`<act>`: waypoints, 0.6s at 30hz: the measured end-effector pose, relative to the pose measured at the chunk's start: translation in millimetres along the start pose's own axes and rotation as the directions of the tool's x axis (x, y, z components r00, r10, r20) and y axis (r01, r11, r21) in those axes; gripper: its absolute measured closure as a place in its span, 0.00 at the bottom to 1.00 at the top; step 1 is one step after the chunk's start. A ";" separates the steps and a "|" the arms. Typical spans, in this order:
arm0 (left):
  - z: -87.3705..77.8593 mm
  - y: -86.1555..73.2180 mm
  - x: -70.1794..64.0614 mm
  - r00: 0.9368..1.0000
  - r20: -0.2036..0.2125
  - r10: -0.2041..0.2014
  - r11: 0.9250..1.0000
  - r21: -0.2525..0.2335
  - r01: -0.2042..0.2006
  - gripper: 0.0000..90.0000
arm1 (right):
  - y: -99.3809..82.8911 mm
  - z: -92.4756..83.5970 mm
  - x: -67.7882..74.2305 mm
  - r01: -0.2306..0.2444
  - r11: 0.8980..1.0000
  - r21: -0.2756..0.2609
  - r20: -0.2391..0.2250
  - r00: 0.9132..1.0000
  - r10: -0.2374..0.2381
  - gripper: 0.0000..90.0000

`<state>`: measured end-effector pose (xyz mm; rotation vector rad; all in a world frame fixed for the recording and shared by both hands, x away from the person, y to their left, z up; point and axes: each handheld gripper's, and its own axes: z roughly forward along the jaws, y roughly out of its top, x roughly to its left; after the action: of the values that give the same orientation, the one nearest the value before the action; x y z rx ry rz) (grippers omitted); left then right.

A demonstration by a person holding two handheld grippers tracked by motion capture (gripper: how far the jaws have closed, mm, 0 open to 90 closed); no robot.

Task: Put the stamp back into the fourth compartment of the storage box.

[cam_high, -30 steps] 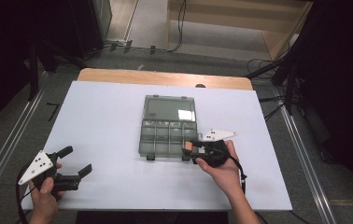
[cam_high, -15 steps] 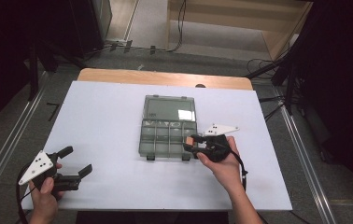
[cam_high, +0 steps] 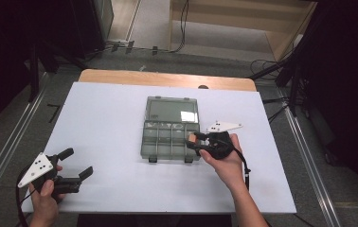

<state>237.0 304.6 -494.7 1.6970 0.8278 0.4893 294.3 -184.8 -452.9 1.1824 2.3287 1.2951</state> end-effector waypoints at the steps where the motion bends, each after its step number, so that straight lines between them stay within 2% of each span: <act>1: 0.0 0.0 0.0 1.000 0.000 0.000 1.000 -0.001 0.000 0.00 | 0.3 0.3 -0.5 -0.001 1.000 0.000 0.000 1.000 0.001 0.53; 18: 0.1 0.0 0.5 1.000 0.002 -0.002 1.000 0.000 0.002 0.00 | 5.2 5.7 -9.1 -0.027 1.000 -0.005 0.008 1.000 0.027 0.53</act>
<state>237.4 304.9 -494.8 1.6962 0.8284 0.4859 306.0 -186.6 -453.7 1.2188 2.3104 1.3019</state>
